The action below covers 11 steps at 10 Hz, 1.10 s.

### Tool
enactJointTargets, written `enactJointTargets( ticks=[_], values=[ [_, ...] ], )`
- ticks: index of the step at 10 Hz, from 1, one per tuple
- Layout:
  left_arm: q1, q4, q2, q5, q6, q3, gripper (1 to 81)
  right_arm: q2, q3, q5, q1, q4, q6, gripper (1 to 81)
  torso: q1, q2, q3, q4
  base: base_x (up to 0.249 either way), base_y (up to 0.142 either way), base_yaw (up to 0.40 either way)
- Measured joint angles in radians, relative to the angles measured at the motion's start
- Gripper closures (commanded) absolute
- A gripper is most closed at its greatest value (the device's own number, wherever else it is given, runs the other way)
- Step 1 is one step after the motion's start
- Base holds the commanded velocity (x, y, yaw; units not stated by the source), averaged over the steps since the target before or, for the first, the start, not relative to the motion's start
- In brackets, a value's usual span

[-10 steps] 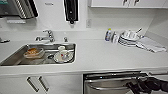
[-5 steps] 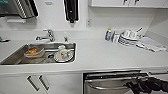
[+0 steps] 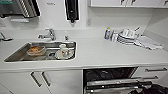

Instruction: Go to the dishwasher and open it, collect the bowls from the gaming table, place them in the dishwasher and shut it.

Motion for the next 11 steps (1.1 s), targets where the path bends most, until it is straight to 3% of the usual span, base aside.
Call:
enactJointTargets(
  ticks=[11],
  values=[
    [-0.003,0.001,0.018,0.006,0.000,-0.011,1.0,0.014,-0.119,0.297,-0.146,0.000,0.001,1.0,0.000,0.000,0.000,0.000,-0.077,0.000,0.000]
  ],
)
